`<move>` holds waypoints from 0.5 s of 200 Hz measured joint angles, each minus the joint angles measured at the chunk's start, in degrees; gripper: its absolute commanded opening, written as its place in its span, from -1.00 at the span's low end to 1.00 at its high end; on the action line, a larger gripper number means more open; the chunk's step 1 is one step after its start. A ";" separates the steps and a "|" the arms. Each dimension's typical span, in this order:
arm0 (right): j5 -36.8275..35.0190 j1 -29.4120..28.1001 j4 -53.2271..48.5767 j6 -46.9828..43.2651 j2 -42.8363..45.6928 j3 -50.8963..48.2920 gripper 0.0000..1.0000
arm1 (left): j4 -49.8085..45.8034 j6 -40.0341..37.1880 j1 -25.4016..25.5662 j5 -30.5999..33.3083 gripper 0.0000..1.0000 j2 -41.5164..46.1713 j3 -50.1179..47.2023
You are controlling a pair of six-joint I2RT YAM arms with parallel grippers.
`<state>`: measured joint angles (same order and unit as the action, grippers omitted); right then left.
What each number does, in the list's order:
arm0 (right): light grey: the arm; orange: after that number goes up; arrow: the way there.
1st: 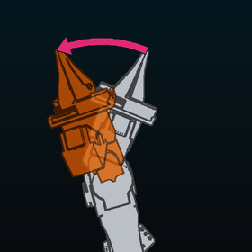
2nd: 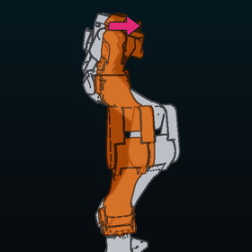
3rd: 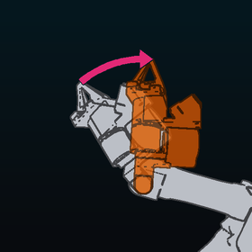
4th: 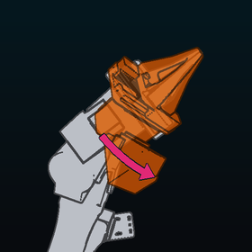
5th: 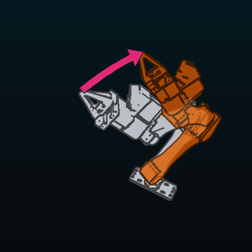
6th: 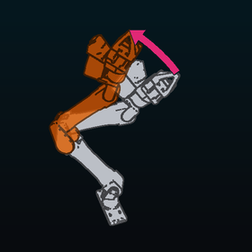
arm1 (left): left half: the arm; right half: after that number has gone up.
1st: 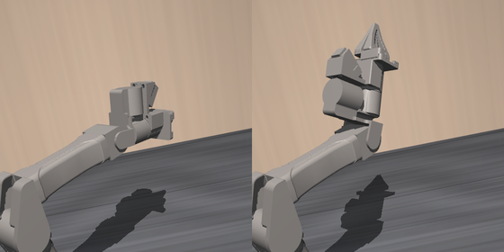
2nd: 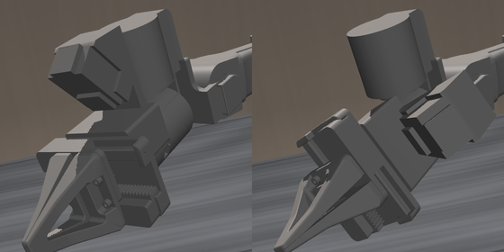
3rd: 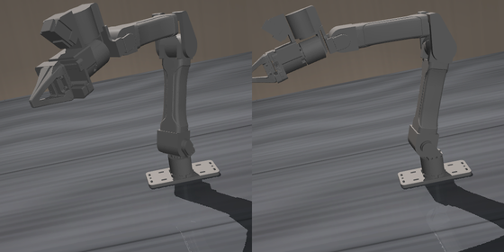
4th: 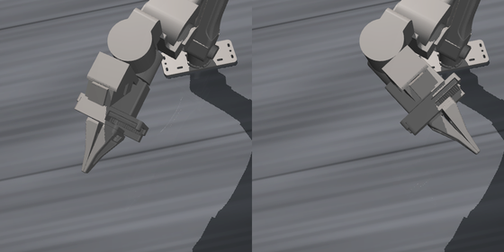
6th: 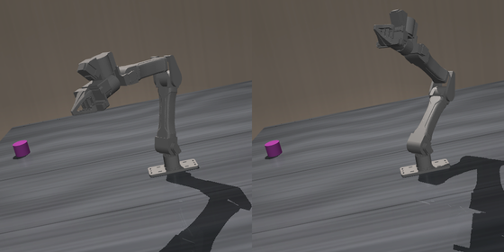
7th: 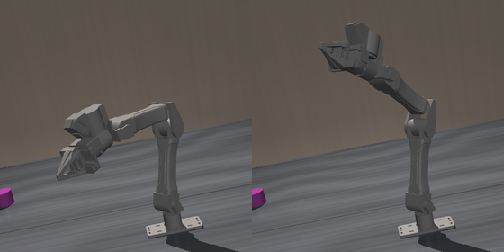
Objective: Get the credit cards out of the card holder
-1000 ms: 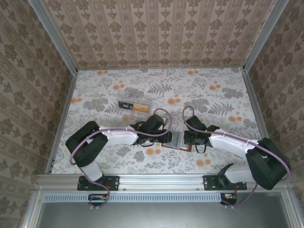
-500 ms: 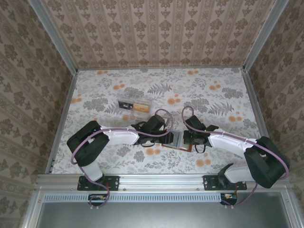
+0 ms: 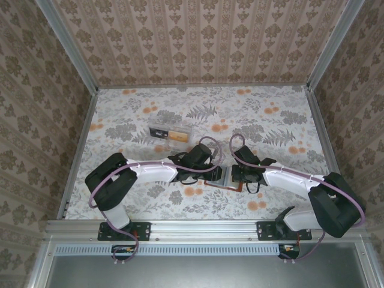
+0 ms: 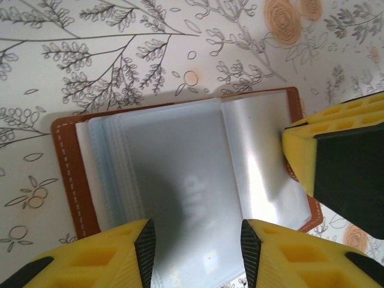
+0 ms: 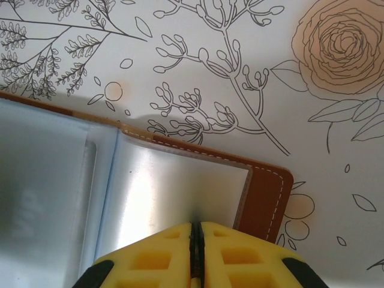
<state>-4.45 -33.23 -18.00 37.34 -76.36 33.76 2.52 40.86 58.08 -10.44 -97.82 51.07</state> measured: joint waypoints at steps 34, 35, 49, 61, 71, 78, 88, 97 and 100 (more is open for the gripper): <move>0.15 0.00 0.07 0.00 0.00 -0.17 -0.70 | -0.50 -0.02 0.02 0.17 -0.07 -0.81 0.09; 0.15 0.00 0.07 0.00 0.00 -0.17 -0.70 | -0.52 -0.02 0.02 0.17 -0.07 -0.87 0.09; 0.15 0.00 0.07 0.00 0.00 -0.20 -0.70 | -0.52 -0.02 0.02 0.13 -0.07 -1.49 0.09; 0.15 0.00 0.09 0.00 0.00 -0.24 -0.70 | -0.44 -0.02 0.02 0.04 -0.07 -1.77 0.20; 0.15 0.00 0.07 0.00 0.00 -0.28 -0.70 | -0.37 -0.02 0.02 -0.26 -0.07 -1.90 0.44; 0.15 0.00 0.07 0.00 0.00 -0.33 -0.71 | -0.35 -0.02 0.07 -0.37 -0.07 -1.92 0.59; 0.15 0.00 0.07 0.00 0.02 -0.39 -0.71 | -0.26 -0.02 0.11 -0.70 -0.07 -1.95 0.76; 0.15 0.00 0.07 0.00 0.02 -0.42 -0.70 | -0.02 -0.02 0.15 -0.96 -0.07 -1.95 0.79; 0.15 0.00 0.07 0.00 0.02 -0.42 -0.70 | 0.11 -0.02 0.17 -1.03 -0.06 -1.95 0.79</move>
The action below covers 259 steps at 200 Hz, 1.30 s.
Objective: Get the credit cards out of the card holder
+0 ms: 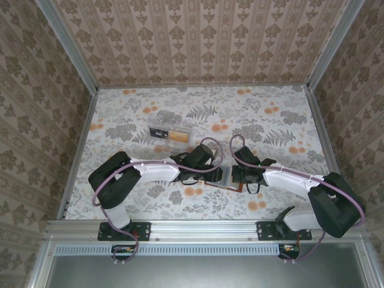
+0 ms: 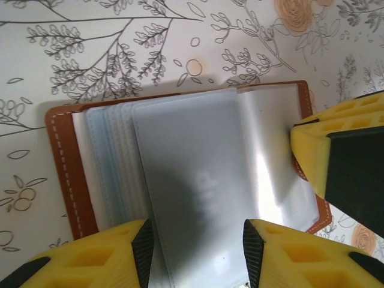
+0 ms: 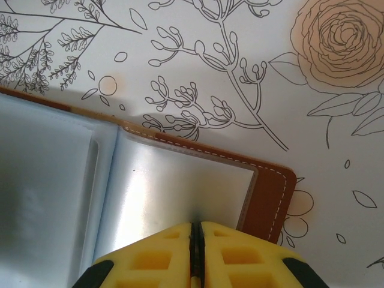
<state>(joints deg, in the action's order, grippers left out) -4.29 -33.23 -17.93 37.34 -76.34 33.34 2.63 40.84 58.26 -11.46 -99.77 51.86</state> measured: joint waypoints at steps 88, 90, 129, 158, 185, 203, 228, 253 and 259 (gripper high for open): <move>0.00 0.00 0.00 0.00 0.00 -0.02 -0.72 | 1.75 0.00 0.28 -2.47 0.06 0.00 0.00; 0.00 0.00 0.00 0.00 0.00 -0.02 -0.72 | 1.75 0.00 0.28 -2.47 0.06 0.00 0.00; -0.04 -0.02 -0.96 0.24 3.43 -0.02 -0.59 | 1.53 -0.17 0.26 -1.27 0.06 0.42 -0.13; -0.83 -0.02 -3.34 1.07 10.93 -0.02 -0.46 | 0.96 -0.20 0.26 -0.20 0.07 2.19 -0.44; -1.53 0.00 -5.57 2.19 14.03 -0.04 -0.41 | 0.85 -0.20 0.20 0.15 0.08 2.67 -0.44; -1.53 0.00 -6.14 3.34 13.99 -0.68 -0.41 | 0.81 -0.20 0.15 0.28 0.09 2.67 -0.48; -1.49 0.00 -6.05 4.96 12.72 -3.15 -0.41 | 0.79 -0.20 0.13 0.35 0.12 2.67 -0.52; -1.38 0.09 -5.81 5.97 10.27 -4.59 -0.43 | 0.76 -0.17 -0.17 0.33 0.20 2.64 -0.52; -1.33 0.11 -5.66 6.10 9.75 -4.61 -0.43 | 0.72 -0.17 -0.20 0.33 0.21 2.64 -0.52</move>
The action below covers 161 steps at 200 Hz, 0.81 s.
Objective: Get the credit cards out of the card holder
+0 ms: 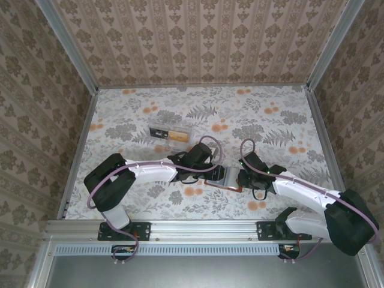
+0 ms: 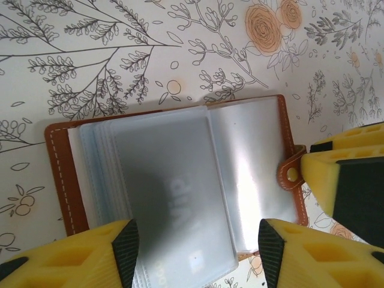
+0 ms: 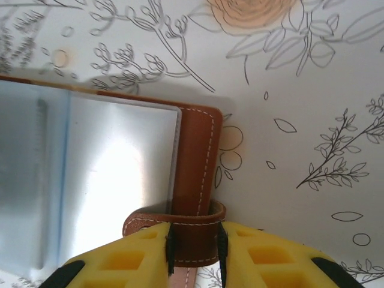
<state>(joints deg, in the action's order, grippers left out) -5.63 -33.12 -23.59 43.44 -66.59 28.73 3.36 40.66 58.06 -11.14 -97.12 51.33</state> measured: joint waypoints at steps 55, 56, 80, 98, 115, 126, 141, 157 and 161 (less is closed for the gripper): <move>0.07 0.13 2.89 0.11 -2.16 0.00 -0.46 | -0.13 0.00 -0.07 -0.15 0.21 -1.46 0.00; 0.07 0.13 2.89 0.09 -2.16 0.00 -0.46 | -0.13 0.00 -0.07 -0.15 0.22 -1.49 0.00; 0.07 0.13 3.13 0.09 -2.16 0.00 -0.46 | -0.42 0.00 -0.07 -0.13 0.21 -1.90 0.04; 0.07 0.13 3.23 0.07 -2.16 0.00 -0.46 | -0.74 -0.02 0.04 0.42 0.21 -1.88 0.09; 0.07 0.13 3.28 0.07 -2.16 0.00 -0.46 | -0.92 0.00 0.09 0.94 0.21 -1.88 0.09; 0.07 0.13 3.28 0.07 -2.16 0.00 -0.46 | -1.03 0.00 0.15 1.38 0.21 -1.86 0.09; 0.07 0.13 3.28 0.07 -2.16 0.00 -0.46 | -1.36 0.02 0.37 2.19 0.22 -1.66 0.09; 0.07 0.13 3.28 0.07 -2.16 0.00 -0.46 | -1.75 0.02 0.37 2.91 0.21 -1.46 0.09; 0.07 0.13 3.28 0.07 -2.16 0.00 -0.46 | -1.79 0.02 0.37 3.04 0.21 -1.44 0.09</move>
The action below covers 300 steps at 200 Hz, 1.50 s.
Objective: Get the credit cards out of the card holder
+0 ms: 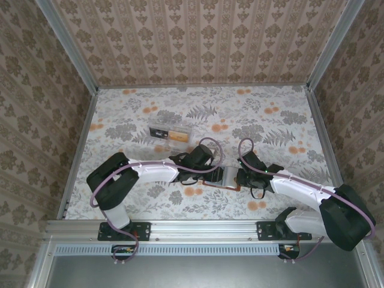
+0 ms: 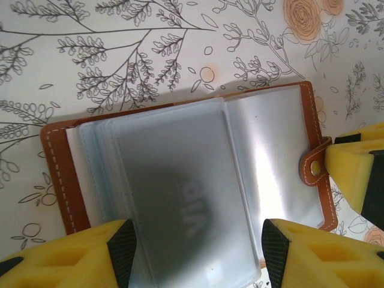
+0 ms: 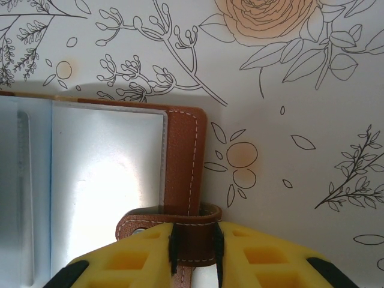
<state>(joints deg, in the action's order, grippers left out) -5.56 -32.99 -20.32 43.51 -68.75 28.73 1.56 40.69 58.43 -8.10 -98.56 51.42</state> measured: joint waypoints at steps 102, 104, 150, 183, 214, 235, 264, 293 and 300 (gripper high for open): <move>0.02 0.00 0.00 0.00 0.00 0.00 -0.46 | 0.50 0.00 0.46 -1.22 0.22 -0.50 0.00; 0.02 0.00 0.02 0.00 0.00 0.00 -0.46 | 0.59 0.00 0.46 -1.27 0.22 -0.50 0.00; 0.02 0.00 0.02 0.00 0.00 0.00 -0.46 | 2.78 0.04 0.48 -3.54 0.35 -0.50 0.00; 0.04 0.00 0.04 0.00 0.00 0.00 -0.47 | 4.74 0.26 0.74 -5.51 0.57 -0.50 0.00; 0.04 0.00 0.04 0.00 0.00 0.00 -0.46 | 5.35 0.26 0.85 -6.43 0.77 -0.50 0.00; 0.04 0.00 0.17 0.00 0.00 -0.11 -0.46 | 5.64 0.26 0.85 -7.17 0.73 -0.50 0.00; 0.02 0.00 0.46 0.00 0.02 -0.26 -0.46 | 6.91 0.31 1.07 -8.57 0.70 -0.50 0.00; -0.04 0.11 0.44 0.09 0.70 -0.55 -0.47 | 8.00 0.28 2.19 -10.19 0.67 -0.52 0.24; -0.11 0.17 0.37 0.24 1.38 -0.85 -0.46 | 8.09 0.28 2.38 -10.49 0.65 -0.76 0.57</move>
<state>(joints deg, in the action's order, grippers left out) -5.67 -32.82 -19.94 43.75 -67.37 27.88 9.65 40.97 60.82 -18.59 -99.33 51.99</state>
